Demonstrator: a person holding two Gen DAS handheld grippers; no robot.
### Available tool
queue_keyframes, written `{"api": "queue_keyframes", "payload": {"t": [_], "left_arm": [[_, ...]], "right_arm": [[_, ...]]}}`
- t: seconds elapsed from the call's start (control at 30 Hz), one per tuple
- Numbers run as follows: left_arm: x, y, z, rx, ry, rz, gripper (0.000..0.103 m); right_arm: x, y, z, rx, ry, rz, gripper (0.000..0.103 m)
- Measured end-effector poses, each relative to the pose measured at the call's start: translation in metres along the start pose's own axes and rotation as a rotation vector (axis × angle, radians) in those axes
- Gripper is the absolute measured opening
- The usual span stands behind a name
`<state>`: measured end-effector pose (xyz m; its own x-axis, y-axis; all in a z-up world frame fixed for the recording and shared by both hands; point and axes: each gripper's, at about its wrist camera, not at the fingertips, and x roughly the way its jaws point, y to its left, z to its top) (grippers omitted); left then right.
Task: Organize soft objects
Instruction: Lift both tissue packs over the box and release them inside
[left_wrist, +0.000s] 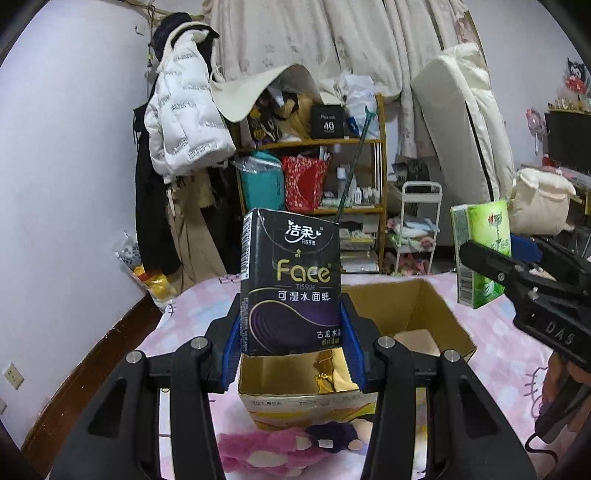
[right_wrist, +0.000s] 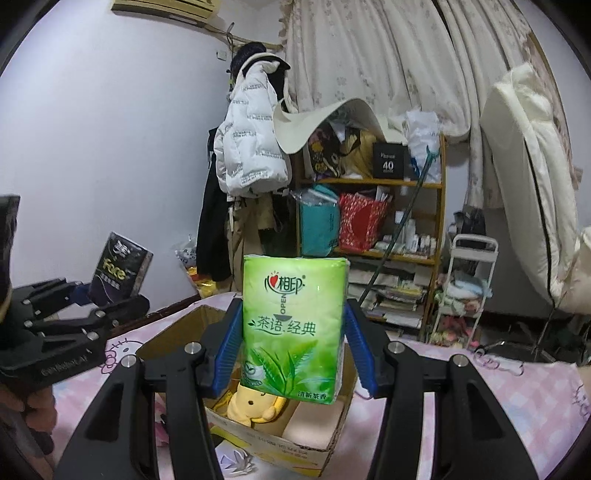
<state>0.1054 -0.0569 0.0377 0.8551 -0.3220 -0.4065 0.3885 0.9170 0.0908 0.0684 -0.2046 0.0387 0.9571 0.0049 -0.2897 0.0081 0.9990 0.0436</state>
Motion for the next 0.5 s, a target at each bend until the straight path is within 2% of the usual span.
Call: {"api": "queue_keyframes", "payload": {"t": [0.5], "left_arm": [[0.044, -0.001, -0.022, -0.004, 0.134, -0.039, 0.047]], "right_arm": [[0.032, -0.013, -0.027, 0.04, 0.115, 0.021, 0.057]]}}
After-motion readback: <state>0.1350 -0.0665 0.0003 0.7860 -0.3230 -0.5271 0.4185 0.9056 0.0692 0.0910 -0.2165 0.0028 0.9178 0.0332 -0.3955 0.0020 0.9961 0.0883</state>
